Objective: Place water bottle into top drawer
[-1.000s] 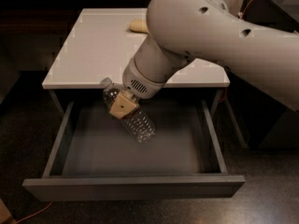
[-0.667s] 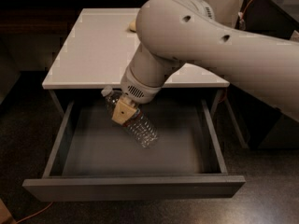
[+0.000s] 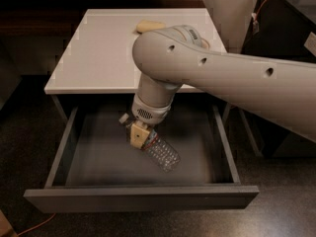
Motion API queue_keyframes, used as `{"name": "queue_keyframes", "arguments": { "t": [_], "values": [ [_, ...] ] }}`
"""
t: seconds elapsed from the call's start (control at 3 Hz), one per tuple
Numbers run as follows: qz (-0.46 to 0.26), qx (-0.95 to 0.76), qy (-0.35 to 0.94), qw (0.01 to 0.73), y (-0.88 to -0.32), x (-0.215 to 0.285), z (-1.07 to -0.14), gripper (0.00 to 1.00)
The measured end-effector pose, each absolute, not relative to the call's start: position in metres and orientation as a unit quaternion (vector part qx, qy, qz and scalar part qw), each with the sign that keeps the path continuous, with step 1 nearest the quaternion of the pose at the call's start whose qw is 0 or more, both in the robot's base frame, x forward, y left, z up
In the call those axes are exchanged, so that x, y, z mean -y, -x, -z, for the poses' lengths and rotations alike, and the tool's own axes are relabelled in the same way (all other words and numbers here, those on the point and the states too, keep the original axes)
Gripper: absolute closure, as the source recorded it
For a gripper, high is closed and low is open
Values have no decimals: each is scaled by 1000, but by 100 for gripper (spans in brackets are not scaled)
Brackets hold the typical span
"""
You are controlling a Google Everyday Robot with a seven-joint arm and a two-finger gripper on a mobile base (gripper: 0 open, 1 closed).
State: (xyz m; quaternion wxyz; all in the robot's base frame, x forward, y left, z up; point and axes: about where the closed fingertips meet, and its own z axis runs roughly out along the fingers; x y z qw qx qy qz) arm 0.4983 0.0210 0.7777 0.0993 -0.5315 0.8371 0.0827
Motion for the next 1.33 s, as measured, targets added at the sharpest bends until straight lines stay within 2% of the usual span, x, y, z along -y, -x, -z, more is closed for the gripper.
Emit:
{"name": "queue_keyframes", "arguments": {
  "t": [1.0,1.33],
  "values": [
    [-20,-853,521,26,-518,10,-684,100],
    [-4,-858,514,4,-526,20,-658,79]
  ]
}}
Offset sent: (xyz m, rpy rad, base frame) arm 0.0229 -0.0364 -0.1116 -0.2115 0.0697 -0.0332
